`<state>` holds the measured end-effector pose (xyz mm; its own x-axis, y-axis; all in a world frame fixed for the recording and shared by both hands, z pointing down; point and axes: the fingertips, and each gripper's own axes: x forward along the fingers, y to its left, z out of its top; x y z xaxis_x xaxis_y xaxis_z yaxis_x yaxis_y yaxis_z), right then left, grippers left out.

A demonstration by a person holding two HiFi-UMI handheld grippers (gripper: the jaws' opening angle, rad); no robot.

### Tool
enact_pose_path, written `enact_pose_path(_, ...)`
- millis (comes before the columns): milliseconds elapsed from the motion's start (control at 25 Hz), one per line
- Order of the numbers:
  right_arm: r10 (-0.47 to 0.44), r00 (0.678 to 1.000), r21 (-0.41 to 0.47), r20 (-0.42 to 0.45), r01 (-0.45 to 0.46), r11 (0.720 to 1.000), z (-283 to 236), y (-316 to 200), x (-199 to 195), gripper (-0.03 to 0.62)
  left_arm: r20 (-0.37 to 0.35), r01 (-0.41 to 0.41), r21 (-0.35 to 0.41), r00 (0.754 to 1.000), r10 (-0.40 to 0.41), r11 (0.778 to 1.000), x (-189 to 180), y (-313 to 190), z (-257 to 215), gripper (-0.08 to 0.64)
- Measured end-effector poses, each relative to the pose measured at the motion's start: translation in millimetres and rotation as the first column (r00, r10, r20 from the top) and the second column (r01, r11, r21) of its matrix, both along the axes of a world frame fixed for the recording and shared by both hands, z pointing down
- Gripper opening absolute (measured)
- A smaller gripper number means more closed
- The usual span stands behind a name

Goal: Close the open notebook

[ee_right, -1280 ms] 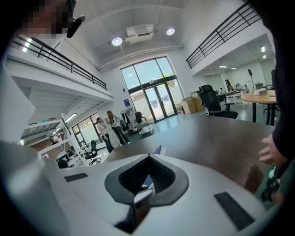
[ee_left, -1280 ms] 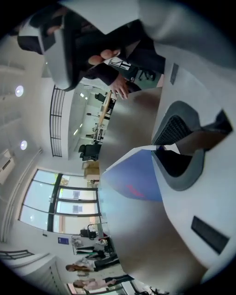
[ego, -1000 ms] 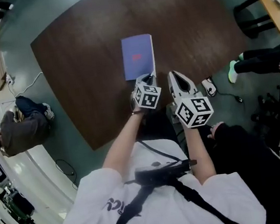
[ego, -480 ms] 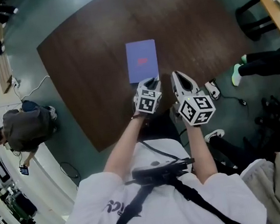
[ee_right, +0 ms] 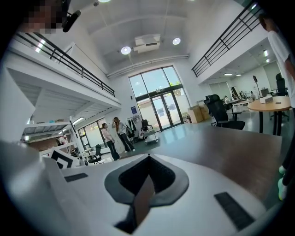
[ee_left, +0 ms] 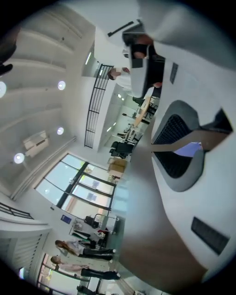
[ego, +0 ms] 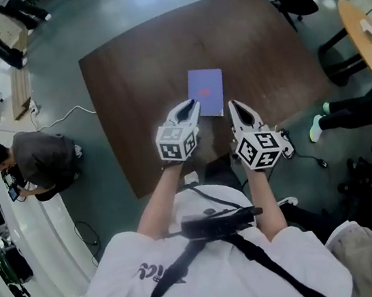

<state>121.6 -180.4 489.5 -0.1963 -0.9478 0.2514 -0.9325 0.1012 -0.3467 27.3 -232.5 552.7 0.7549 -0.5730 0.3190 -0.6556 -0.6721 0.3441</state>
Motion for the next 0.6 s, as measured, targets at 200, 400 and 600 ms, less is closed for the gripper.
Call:
enact_pose_path(200,-0.031,0.999,0.047,-0.03,0.033,0.998,-21,16,-36,0.002,-0.041,0.073,0.165,0.997,-0.067,0.984,-53,7,-62,0.046)
enact_pose_path(400,-0.068,0.994,0.092,-0.087,0.075,0.993,-36,27,-73,0.002,-0.03,0.127,0.293,0.992,-0.124,0.947,-87,25,-89,0.009)
enact_pose_path(600,-0.052,0.986,0.129,-0.157,0.073,0.989,-47,35,-78,0.002,-0.025,0.14,0.32,0.99,-0.139,0.937,-86,39,-90,0.009)
